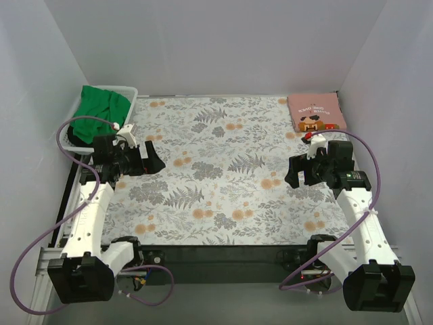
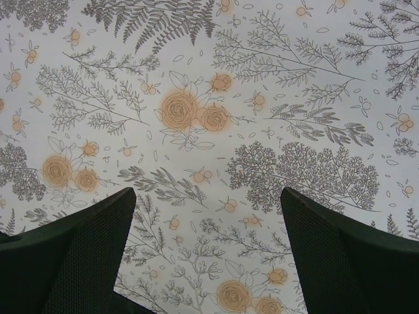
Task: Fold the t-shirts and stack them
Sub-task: Grab the tshirt from the pile, then move the tshirt to the center of the board
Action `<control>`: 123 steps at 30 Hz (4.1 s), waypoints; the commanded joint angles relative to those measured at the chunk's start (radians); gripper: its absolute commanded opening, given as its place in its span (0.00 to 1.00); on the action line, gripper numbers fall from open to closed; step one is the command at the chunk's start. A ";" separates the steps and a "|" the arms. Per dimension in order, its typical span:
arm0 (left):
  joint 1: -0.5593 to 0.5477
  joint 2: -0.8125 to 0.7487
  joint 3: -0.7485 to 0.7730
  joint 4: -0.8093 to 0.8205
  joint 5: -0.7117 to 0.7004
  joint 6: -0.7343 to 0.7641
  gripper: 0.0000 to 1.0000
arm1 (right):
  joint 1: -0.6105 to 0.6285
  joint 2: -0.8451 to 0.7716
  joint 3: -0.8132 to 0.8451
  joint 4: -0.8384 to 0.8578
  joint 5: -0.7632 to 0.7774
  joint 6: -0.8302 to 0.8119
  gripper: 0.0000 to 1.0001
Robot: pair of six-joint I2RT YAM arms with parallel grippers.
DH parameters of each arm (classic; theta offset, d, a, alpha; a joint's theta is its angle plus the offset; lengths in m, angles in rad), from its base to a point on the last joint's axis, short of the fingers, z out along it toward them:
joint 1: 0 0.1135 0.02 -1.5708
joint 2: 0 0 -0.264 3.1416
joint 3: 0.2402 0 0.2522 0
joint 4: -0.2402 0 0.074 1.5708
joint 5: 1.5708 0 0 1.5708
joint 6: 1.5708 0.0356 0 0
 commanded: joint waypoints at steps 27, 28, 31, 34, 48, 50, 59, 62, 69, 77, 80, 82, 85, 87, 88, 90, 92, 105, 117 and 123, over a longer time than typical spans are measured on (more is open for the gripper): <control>0.259 1.105 1.388 -0.193 -0.049 0.039 0.95 | -0.002 0.037 0.001 0.021 -0.030 -0.013 0.98; 0.297 1.104 1.365 -0.177 -0.025 0.041 0.94 | -0.002 0.040 0.001 0.021 -0.032 -0.016 0.98; 0.331 1.129 1.346 -0.176 0.025 0.059 0.91 | -0.002 0.060 -0.002 0.023 -0.040 -0.020 0.98; 0.363 1.165 1.340 -0.180 0.029 0.070 0.86 | -0.004 0.083 0.000 0.023 -0.046 -0.021 0.98; 0.402 1.272 1.329 -0.146 -0.100 0.108 0.74 | -0.002 0.100 0.001 0.021 -0.049 -0.023 0.98; 0.400 1.286 1.323 -0.148 -0.098 0.104 0.71 | -0.002 0.106 0.001 0.020 -0.049 -0.023 0.98; 0.392 1.288 1.269 -0.149 -0.066 0.127 0.47 | -0.002 0.117 0.000 0.023 -0.053 -0.024 0.98; 0.386 1.277 1.279 -0.153 -0.060 0.130 0.29 | -0.002 0.121 0.000 0.023 -0.055 -0.026 0.98; 0.382 1.214 1.389 -0.165 -0.014 0.095 0.00 | -0.002 0.112 -0.002 0.021 -0.055 -0.027 0.98; 0.383 1.018 1.414 0.002 -0.018 0.004 0.00 | -0.002 0.106 0.000 0.021 -0.055 -0.027 0.98; 0.383 0.987 1.415 0.048 -0.005 -0.031 0.00 | -0.002 0.101 0.000 0.021 -0.055 -0.026 0.98; 0.383 0.970 1.420 0.099 0.018 -0.053 0.00 | -0.002 0.100 0.000 0.023 -0.055 -0.026 0.98; 0.382 0.973 1.453 0.153 0.026 -0.094 0.00 | -0.004 0.095 0.000 0.021 -0.055 -0.027 0.98; 0.383 0.985 1.499 0.176 0.023 -0.118 0.00 | -0.002 0.095 0.000 0.021 -0.053 -0.026 0.98; 0.382 0.993 1.512 0.183 0.034 -0.125 0.00 | -0.004 0.094 0.000 0.021 -0.055 -0.026 0.98; 0.382 0.987 1.516 0.222 0.070 -0.135 0.00 | -0.002 0.094 -0.002 0.021 -0.053 -0.026 0.98; 0.380 0.961 1.503 0.286 0.147 -0.181 0.00 | -0.002 0.094 0.000 0.021 -0.053 -0.027 0.98; 0.129 0.651 1.242 0.363 0.349 -0.313 0.00 | -0.004 0.063 0.003 0.023 -0.030 -0.023 0.98; -0.136 0.407 0.451 0.271 0.448 -0.067 0.14 | -0.002 0.100 0.119 -0.055 -0.041 -0.058 0.98; -0.128 0.419 0.320 0.033 0.310 0.217 0.93 | -0.002 0.170 0.173 -0.109 -0.157 -0.105 0.98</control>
